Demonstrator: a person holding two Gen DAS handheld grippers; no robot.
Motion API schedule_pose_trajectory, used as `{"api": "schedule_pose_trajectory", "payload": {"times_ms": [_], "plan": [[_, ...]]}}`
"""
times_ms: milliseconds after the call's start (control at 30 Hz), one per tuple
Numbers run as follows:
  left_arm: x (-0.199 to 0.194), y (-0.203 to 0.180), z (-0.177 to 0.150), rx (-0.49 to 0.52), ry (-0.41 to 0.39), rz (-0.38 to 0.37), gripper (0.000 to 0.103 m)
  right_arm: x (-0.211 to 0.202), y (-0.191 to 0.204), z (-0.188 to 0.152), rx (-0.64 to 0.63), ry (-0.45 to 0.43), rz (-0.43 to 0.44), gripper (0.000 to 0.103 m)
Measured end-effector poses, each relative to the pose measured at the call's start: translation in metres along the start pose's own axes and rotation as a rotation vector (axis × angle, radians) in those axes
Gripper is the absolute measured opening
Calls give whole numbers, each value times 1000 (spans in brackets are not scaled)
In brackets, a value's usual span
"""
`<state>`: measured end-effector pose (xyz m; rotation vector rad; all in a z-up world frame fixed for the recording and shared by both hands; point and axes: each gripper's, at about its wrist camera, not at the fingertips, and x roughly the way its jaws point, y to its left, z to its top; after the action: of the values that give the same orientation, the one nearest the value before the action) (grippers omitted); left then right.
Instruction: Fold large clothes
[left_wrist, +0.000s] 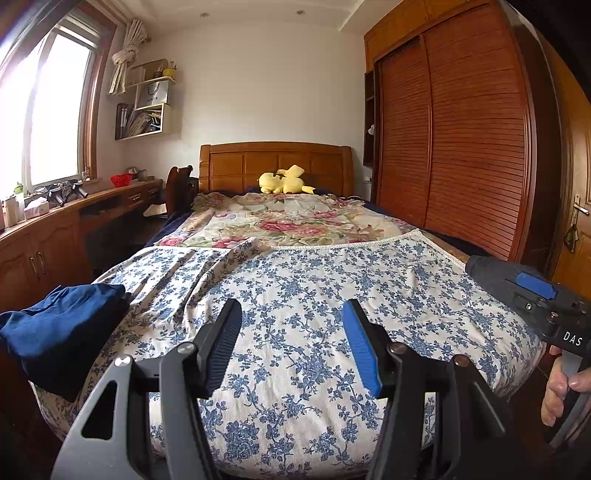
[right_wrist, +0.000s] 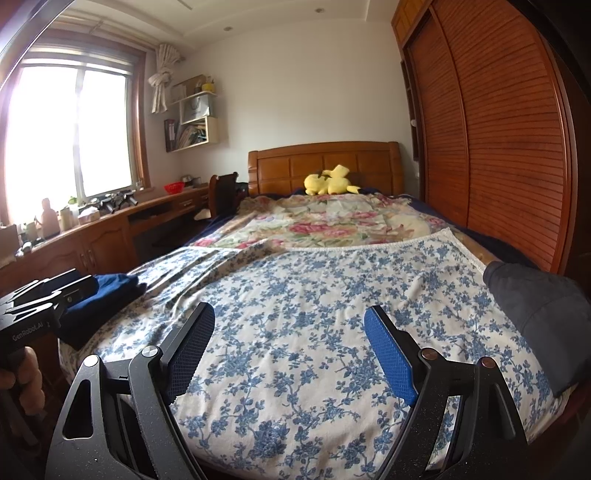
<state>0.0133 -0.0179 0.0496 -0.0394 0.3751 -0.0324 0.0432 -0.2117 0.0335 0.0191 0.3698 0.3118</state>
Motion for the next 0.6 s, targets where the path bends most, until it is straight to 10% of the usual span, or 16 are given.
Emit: {"api": "schedule_pose_trajectory", "payload": {"times_ms": [600], "plan": [[4,-1,-2,4,5,-5,56,0,-1,-1,5,1,-3,85]]}}
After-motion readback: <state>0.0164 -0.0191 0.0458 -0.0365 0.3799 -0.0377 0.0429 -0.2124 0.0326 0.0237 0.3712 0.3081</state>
